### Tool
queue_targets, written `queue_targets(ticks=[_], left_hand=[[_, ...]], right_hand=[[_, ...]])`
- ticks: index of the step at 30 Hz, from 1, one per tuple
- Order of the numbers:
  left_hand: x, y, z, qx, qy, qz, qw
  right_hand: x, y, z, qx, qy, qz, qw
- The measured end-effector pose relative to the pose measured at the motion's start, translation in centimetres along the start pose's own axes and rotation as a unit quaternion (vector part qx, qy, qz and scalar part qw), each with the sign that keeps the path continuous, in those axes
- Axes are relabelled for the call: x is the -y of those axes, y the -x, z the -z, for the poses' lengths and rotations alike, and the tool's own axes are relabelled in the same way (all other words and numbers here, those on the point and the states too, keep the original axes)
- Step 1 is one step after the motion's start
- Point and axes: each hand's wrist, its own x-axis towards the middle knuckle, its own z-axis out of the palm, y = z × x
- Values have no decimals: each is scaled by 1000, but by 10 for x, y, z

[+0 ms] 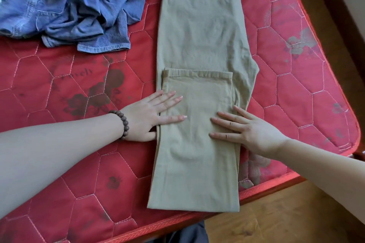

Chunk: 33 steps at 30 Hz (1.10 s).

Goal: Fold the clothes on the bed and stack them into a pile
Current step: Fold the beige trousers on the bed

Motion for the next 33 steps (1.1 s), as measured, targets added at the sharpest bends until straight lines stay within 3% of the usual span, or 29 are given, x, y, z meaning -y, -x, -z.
queue_targets(ticks=[2,4,7,8,9,10,11,12,13,14,16,18,20,22,24,28,31,33], left_hand=[[-3,5,7,10,127,31,991],[-5,5,19,14,290,82,953],[-20,-5,42,-47,463,343,816],[-18,-4,43,-156,494,411,750],[-10,-8,53,-155,584,460,650],[4,-14,61,-143,641,422,625],[19,-29,73,-200,703,389,561],[30,-34,85,-210,749,371,507],[38,-33,83,-218,782,357,462],[42,-32,75,-221,802,349,431],[40,-45,58,-218,775,381,455],[37,-52,42,-190,699,421,546],[39,-47,34,-180,608,436,639],[35,-44,37,-179,566,439,675],[26,-42,41,-173,557,435,686],[-4,-30,28,-105,583,447,671],[-12,-24,23,-42,620,437,650],[1,-29,29,-39,638,428,639]], right_hand=[[7,-6,10,-5,-128,-61,990],[9,-6,30,14,-322,-137,937],[-2,-3,82,-2,-518,-232,823],[-12,-5,96,-24,-546,-263,795],[-22,-10,108,-53,-580,-289,760],[-33,-18,116,-94,-629,-299,711],[-46,-28,116,-141,-673,-318,653],[-58,-39,111,-181,-697,-360,593],[-67,-49,102,-199,-694,-409,558],[-74,-55,90,-189,-670,-460,551],[-72,-59,64,-117,-625,-522,569],[-65,-57,42,-80,-601,-535,588],[-61,-54,32,-112,-567,-534,616],[-55,-54,32,-140,-528,-532,647],[-45,-52,33,-143,-490,-540,669],[-13,-36,19,-82,-481,-552,676],[-2,-24,17,-45,-518,-559,646],[-10,-23,26,-78,-565,-566,595]])
